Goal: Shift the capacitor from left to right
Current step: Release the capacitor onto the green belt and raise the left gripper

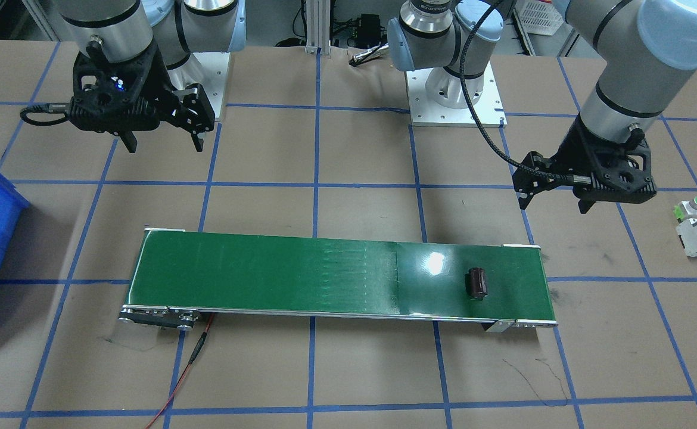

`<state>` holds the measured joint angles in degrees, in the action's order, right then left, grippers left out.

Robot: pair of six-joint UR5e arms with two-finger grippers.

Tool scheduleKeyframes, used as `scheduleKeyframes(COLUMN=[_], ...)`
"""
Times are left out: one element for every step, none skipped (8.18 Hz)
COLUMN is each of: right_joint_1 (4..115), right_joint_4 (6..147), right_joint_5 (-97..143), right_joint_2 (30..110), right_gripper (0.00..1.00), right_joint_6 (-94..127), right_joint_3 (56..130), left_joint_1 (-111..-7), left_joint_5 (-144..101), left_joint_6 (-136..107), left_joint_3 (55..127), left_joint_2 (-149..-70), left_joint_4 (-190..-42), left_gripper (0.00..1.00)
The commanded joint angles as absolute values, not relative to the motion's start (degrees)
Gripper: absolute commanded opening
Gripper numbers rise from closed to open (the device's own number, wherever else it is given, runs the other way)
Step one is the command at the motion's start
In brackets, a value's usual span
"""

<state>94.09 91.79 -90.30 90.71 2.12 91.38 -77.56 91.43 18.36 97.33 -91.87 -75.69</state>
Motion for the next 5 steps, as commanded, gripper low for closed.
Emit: scheduleKeyframes(right_joint_1=[93.96, 93.87, 93.87, 93.87, 93.87], right_joint_4=[95.97, 99.89, 103.85, 104.50, 106.16], right_joint_5=[-90.53, -90.53, -90.44, -89.57, -89.56], right_joint_2=[83.45, 80.10, 76.59, 74.64, 73.92], right_gripper=[1.00, 1.00, 1.00, 1.00, 1.00], right_joint_6=[2.11, 2.28, 2.37, 2.63, 2.72], right_joint_3=[91.41, 91.41, 91.41, 91.49, 92.80], left_joint_1=[-80.84, -82.16, -82.18, -82.70, -82.97], left_joint_5=[90.09, 90.09, 89.57, 89.39, 89.47], left_joint_6=[15.66, 14.60, 14.15, 10.93, 8.29], left_joint_3=[97.12, 97.03, 97.29, 97.29, 97.38], left_joint_2=[-93.42, -93.60, -93.60, -93.86, -94.04], left_joint_4=[-75.94, -75.85, -75.85, -75.85, -75.94], left_gripper=[1.00, 1.00, 1.00, 1.00, 1.00])
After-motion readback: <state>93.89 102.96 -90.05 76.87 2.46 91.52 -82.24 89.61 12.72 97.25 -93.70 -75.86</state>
